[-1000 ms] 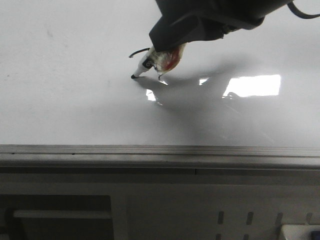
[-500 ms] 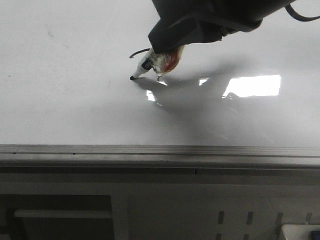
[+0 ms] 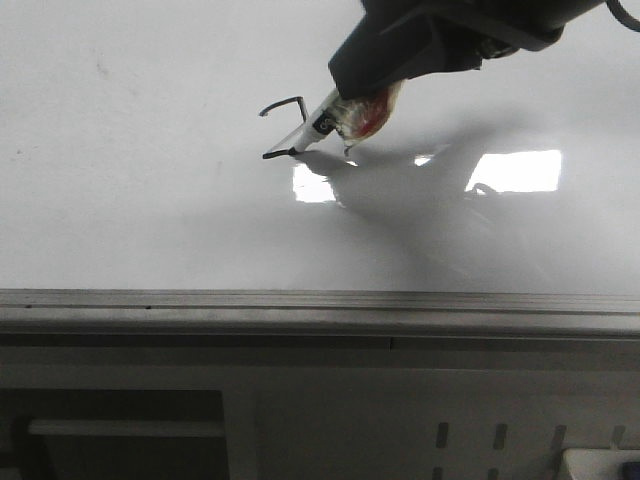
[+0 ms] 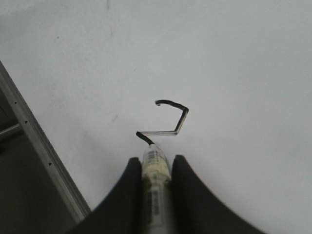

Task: Write number 3 on whiteboard

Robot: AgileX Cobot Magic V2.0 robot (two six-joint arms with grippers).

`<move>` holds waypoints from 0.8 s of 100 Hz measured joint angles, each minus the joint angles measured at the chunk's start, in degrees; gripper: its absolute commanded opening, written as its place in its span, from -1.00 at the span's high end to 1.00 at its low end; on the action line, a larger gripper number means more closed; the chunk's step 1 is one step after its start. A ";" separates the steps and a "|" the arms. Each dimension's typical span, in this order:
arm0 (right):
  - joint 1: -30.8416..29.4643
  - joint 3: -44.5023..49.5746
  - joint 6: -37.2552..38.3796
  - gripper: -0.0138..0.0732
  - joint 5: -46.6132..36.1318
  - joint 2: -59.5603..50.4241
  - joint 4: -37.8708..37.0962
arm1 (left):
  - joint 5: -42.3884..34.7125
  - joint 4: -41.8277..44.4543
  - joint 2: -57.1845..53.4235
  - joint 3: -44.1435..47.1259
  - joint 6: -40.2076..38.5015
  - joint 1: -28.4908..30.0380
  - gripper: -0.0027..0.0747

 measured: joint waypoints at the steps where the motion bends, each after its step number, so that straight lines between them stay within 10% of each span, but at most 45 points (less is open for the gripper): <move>1: 0.00 0.00 0.00 0.78 0.00 0.00 0.11 | 0.00 0.00 0.00 0.00 0.00 0.00 0.98; 80: 5.09 3.99 0.00 0.78 -2.57 0.78 4.05 | -0.19 0.00 0.00 0.00 0.00 0.00 0.98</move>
